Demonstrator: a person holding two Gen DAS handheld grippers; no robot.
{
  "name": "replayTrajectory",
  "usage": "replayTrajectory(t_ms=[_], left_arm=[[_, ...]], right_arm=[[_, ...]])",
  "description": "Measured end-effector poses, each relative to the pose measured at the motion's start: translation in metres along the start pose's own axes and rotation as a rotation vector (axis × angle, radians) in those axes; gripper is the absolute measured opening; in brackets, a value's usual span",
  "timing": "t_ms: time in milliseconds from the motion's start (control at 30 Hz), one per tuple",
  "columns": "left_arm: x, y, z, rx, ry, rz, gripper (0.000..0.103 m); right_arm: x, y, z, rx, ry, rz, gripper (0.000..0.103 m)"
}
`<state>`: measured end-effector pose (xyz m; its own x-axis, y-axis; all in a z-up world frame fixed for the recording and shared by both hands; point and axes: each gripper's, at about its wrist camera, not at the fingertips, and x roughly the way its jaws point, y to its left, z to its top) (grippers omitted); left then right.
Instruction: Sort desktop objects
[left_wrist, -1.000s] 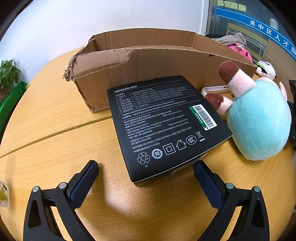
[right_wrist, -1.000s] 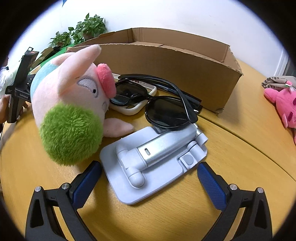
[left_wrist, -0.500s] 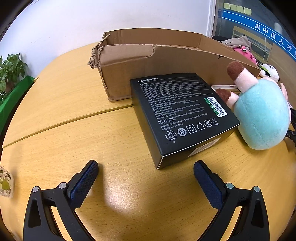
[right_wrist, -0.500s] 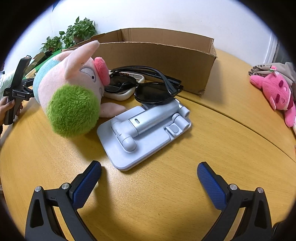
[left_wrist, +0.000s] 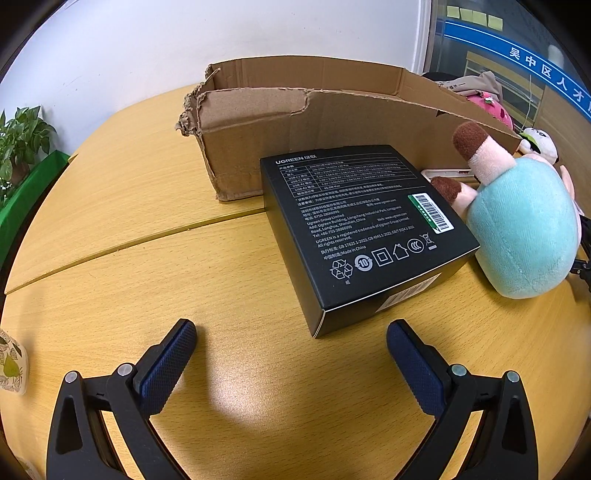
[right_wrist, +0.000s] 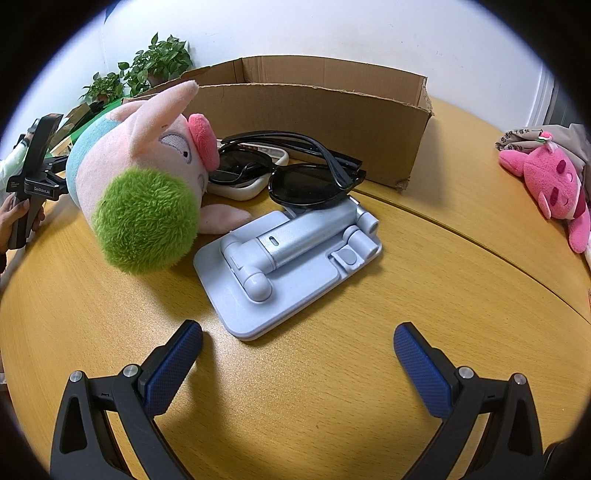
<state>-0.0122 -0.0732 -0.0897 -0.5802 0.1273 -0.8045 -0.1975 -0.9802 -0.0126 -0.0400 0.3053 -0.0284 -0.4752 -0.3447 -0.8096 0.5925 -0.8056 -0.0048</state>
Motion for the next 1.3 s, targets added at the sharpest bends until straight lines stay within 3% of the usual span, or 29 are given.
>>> replayTrajectory(t_ms=[1300], left_arm=[[0.0002, 0.0063, -0.0006, -0.043, 0.000, 0.028, 0.103]], right_arm=[[0.0017, -0.0001, 0.0007, 0.000, -0.001, 0.000, 0.103]])
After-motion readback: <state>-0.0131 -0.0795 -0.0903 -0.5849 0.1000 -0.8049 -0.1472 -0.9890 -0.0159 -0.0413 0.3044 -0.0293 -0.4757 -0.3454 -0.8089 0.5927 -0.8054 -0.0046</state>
